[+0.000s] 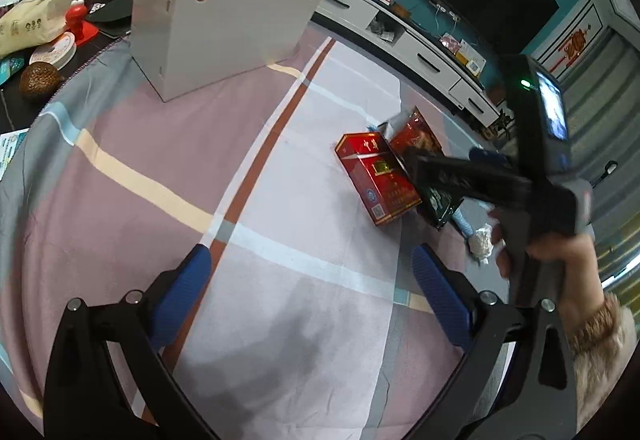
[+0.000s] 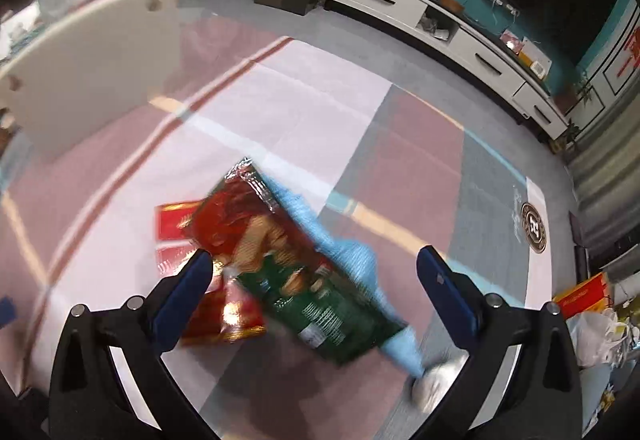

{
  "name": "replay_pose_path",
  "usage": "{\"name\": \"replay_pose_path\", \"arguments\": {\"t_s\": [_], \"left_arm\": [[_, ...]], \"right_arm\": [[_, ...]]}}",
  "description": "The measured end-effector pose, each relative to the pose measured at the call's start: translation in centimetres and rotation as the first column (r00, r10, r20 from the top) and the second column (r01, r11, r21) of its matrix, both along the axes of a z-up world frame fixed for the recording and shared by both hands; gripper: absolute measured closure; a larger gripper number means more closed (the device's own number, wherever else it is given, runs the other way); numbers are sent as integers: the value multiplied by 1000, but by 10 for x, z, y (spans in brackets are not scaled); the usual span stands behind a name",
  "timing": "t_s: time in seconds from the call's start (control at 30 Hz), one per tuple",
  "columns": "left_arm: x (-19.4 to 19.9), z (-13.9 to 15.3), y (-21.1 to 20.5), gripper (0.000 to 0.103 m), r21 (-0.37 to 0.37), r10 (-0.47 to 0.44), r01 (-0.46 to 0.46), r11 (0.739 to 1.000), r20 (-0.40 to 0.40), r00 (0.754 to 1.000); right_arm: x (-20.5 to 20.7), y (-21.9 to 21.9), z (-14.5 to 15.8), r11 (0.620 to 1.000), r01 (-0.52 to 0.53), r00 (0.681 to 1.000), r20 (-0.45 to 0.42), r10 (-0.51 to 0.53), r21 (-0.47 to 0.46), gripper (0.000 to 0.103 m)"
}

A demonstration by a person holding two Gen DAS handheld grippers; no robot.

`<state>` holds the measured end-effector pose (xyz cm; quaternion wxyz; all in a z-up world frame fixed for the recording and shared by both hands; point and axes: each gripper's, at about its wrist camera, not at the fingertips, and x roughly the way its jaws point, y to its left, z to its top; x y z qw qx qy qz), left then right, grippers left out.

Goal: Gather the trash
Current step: 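Grasp the green snack bag with the right gripper while left grasps the red cigarette box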

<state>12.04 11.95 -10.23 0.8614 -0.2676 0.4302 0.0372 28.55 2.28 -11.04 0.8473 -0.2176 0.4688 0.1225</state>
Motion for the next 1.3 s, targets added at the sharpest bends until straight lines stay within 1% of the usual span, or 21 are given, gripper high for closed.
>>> {"name": "replay_pose_path", "arguments": {"t_s": [0.07, 0.17, 0.2, 0.23, 0.27, 0.33, 0.37, 0.43, 0.5, 0.53, 0.6, 0.67, 0.73, 0.8, 0.83, 0.9, 1.0, 1.03, 1.17, 1.27, 1.3], "left_arm": [[2, -1, -2, 3, -7, -15, 14, 1000, -6, 1000], [2, -2, -5, 3, -6, -27, 27, 1000, -9, 1000], [2, -2, -5, 3, -4, -26, 26, 1000, -9, 1000], [2, -2, -5, 3, -3, -26, 26, 1000, -11, 1000], [2, -2, -5, 3, -2, -26, 26, 1000, -12, 1000], [2, -3, -4, 3, 2, -14, 15, 1000, -18, 1000], [2, -4, -4, 3, 2, -10, 10, 1000, -21, 1000], [4, -6, -3, 3, 3, -6, 6, 1000, -27, 1000], [4, -6, -2, 3, 10, -1, 1, 1000, -26, 1000], [4, -5, -1, 3, 11, 4, -4, 1000, -22, 1000], [4, -4, 2, 3, 3, 12, -12, 1000, -13, 1000], [6, -4, 4, 3, -22, 14, -14, 1000, -15, 1000], [9, -3, 5, 3, -56, 6, -7, 998, -16, 1000], [17, 0, 4, 3, -66, 4, -5, 998, -3, 1000], [21, 1, 2, 3, -59, 9, -9, 998, 3, 1000], [35, 1, -1, 3, -25, 18, -18, 1000, -13, 1000], [62, -2, -7, 3, -35, 6, -8, 999, -38, 999], [76, -5, -13, 4, -31, -4, 2, 1000, -60, 998], [111, -12, -37, 7, 28, 6, -3, 1000, -119, 993], [128, -20, -55, 8, 69, 29, -18, 997, -170, 985], [132, -23, -59, 9, 85, 36, -21, 996, -183, 983]], "right_arm": [[7, -7, -5, 998, -1, 1000, -14, 1, 56, 3], [11, -13, -14, 994, 0, 999, -50, 5, 110, 3], [12, -14, -17, 992, 7, 998, -61, 1, 122, 7], [13, -17, -21, 987, 17, 996, -93, -2, 159, 11], [15, -18, -20, 982, 39, 995, -95, -22, 184, 12], [15, -20, -16, 978, 92, 993, -84, -77, 188, 28], [14, -20, -12, 978, 103, 993, -72, -91, 183, 32], [11, -17, -7, 982, 95, 995, -47, -88, 166, 51], [5, -14, 0, 983, 81, 997, -35, -76, 163, 63], [3, -14, 2, 981, 84, 996, -45, -77, 172, 71], [-1, -13, 6, 974, 87, 994, -89, -70, 208, 81], [-5, -13, 9, 970, 87, 993, -100, -66, 225, 83], [-14, -15, 18, 964, 97, 994, -78, -79, 249, 85], [-20, -21, 28, 951, 113, 993, -67, -98, 289, 85], [-24, -26, 35, 944, 129, 992, -53, -118, 305, 85], [-33, -38, 49, 933, 136, 990, -20, -138, 334, 85], [-52, -62, 72, 925, 149, 983, 52, -178, 350, 85], [-58, -71, 79, 920, 153, 979, 73, -191, 360, 85], [-86, -110, 105, 901, 171, 950, 174, -258, 399, 85], [-95, -131, 117, 884, 204, 927, 208, -313, 419, 85], [-96, -134, 120, 883, 201, 925, 213, -313, 425, 85]]}}
